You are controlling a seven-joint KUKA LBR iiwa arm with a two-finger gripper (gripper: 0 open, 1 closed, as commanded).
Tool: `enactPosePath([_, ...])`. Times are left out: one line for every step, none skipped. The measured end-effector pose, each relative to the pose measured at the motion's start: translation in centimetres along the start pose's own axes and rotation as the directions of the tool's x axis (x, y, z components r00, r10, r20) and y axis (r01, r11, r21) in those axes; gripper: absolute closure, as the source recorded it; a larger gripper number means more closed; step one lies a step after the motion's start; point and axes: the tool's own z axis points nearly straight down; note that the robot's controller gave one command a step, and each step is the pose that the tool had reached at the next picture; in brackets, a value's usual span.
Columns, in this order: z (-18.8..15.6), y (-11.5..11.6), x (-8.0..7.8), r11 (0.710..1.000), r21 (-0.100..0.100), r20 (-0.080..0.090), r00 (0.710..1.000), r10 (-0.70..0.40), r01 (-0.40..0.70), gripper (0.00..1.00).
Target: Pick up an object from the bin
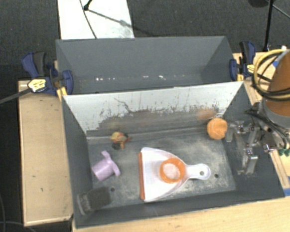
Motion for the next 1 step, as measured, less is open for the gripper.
enactPosePath([-0.41, 0.05, -0.15, 1.0, 0.001, 0.008, 1.0, -0.004, 0.004, 0.0])
